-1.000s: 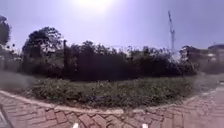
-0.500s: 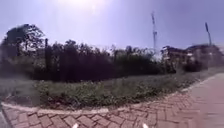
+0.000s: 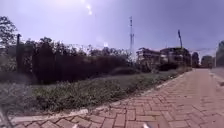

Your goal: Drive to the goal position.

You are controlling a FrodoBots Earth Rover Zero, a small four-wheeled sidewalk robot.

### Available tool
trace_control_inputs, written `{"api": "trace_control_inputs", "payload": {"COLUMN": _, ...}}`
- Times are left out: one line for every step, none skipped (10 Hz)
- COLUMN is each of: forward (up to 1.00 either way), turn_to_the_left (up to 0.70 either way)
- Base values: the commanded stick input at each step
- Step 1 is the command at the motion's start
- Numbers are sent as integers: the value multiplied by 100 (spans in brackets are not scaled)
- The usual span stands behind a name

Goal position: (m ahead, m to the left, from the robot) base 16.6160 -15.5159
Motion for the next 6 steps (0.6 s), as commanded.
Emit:
{"api": "trace_control_inputs", "payload": {"forward": 0, "turn_to_the_left": -30}}
{"api": "trace_control_inputs", "payload": {"forward": 0, "turn_to_the_left": -30}}
{"api": "trace_control_inputs", "payload": {"forward": 0, "turn_to_the_left": -30}}
{"api": "trace_control_inputs", "payload": {"forward": 0, "turn_to_the_left": -30}}
{"api": "trace_control_inputs", "payload": {"forward": 0, "turn_to_the_left": -30}}
{"api": "trace_control_inputs", "payload": {"forward": 0, "turn_to_the_left": -30}}
